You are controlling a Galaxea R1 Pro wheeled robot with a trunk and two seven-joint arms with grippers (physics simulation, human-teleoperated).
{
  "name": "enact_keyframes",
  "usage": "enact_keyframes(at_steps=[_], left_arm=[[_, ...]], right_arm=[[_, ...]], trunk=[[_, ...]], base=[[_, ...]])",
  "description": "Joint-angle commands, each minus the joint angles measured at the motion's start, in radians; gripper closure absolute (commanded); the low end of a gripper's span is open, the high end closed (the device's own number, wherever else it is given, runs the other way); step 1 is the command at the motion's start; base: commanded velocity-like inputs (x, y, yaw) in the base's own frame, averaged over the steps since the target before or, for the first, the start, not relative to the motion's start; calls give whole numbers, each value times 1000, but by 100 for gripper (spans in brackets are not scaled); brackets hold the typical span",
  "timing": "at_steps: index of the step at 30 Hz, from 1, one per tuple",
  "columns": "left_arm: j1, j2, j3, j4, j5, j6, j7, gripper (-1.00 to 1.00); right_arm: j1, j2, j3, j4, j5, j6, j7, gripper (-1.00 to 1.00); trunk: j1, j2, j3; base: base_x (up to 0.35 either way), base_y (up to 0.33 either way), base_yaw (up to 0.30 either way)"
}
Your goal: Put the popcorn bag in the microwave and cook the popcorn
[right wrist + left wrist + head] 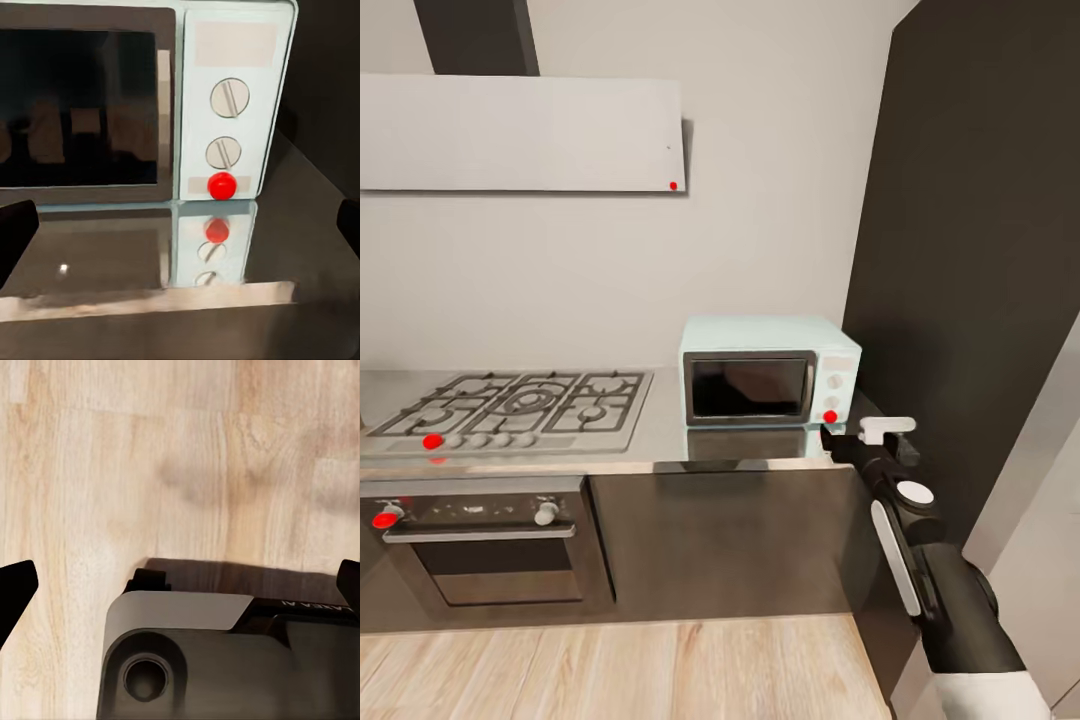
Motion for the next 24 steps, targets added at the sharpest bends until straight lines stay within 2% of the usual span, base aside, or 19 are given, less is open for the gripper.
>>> enact_keyframes(at_steps=[1, 3, 5, 8, 11, 17, 24], left_arm=[[-1, 0, 6, 1, 1, -3, 1, -100], [-1, -1, 6, 1, 1, -3, 1, -100], [-1, 0, 6, 1, 1, -3, 1, -100], [-1, 1, 6, 1, 1, -3, 1, -100], [-1, 0, 5, 1, 1, -3, 1, -100], [-1, -1, 6, 1, 0, -3, 1, -100], [-1, -1, 5, 1, 1, -3, 1, -100]], right_arm=[[-17, -1, 3, 23, -2, 5, -7, -100], [-45, 0, 14, 62, -4, 4, -4, -100], [-49, 1, 36, 60, -6, 5, -5, -100], [-44, 0, 44, 51, -9, 9, -7, -100], [-36, 1, 48, 31, -5, 10, -9, -100], [-32, 1, 48, 25, -9, 10, -8, -100], [-32, 1, 47, 34, -11, 10, -13, -100]], trunk=[[0, -1, -1], [0, -1, -1], [0, -1, -1], [0, -1, -1], [0, -1, -1], [0, -1, -1], [0, -1, -1]], base=[[157, 0, 0], [276, 0, 0], [326, 0, 0], [340, 0, 0], [292, 0, 0], [69, 0, 0], [281, 0, 0]])
